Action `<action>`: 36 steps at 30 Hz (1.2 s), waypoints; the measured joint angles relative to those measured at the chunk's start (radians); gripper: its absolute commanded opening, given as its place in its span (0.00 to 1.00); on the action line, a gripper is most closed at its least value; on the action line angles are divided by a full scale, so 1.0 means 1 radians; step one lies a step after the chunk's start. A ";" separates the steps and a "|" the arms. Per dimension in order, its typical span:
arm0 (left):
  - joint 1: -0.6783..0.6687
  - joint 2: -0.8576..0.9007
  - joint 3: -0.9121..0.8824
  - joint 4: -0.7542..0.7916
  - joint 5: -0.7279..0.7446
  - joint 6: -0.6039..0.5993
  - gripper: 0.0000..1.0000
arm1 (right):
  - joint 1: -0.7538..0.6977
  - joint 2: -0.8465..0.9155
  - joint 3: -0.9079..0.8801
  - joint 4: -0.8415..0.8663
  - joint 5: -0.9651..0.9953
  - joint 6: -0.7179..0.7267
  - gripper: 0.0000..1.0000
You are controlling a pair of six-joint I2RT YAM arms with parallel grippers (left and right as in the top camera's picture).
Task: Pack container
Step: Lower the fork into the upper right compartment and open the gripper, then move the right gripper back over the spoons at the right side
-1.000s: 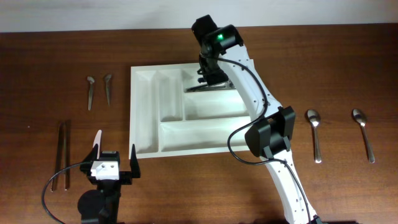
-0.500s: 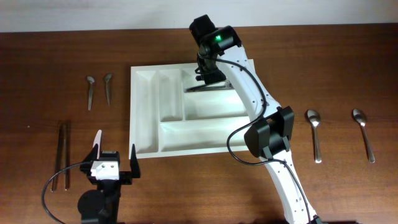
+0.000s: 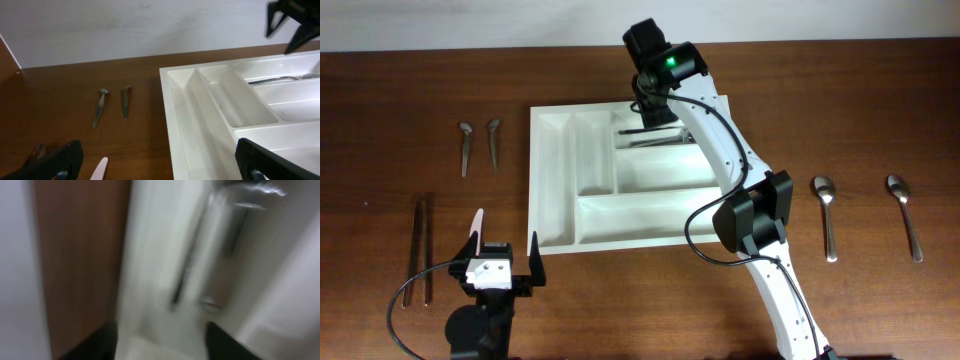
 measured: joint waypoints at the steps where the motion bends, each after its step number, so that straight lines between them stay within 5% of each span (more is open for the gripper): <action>1: 0.000 0.000 0.000 0.000 0.000 0.000 0.99 | -0.002 0.000 0.000 0.039 0.001 -0.035 0.70; 9: 0.000 0.000 0.000 0.000 0.000 0.000 0.99 | -0.050 0.000 0.130 0.150 0.022 -0.570 0.99; 20: 0.000 0.000 0.000 0.000 0.000 0.000 0.99 | -0.191 -0.077 0.398 -0.167 0.035 -1.367 0.99; 27: 0.000 0.000 0.000 0.000 0.000 0.000 0.99 | -0.281 -0.194 0.401 -0.441 0.034 -1.646 0.99; 36: 0.000 0.000 0.000 0.000 0.000 0.000 0.99 | -0.356 -0.314 0.385 -0.441 0.026 -1.793 0.99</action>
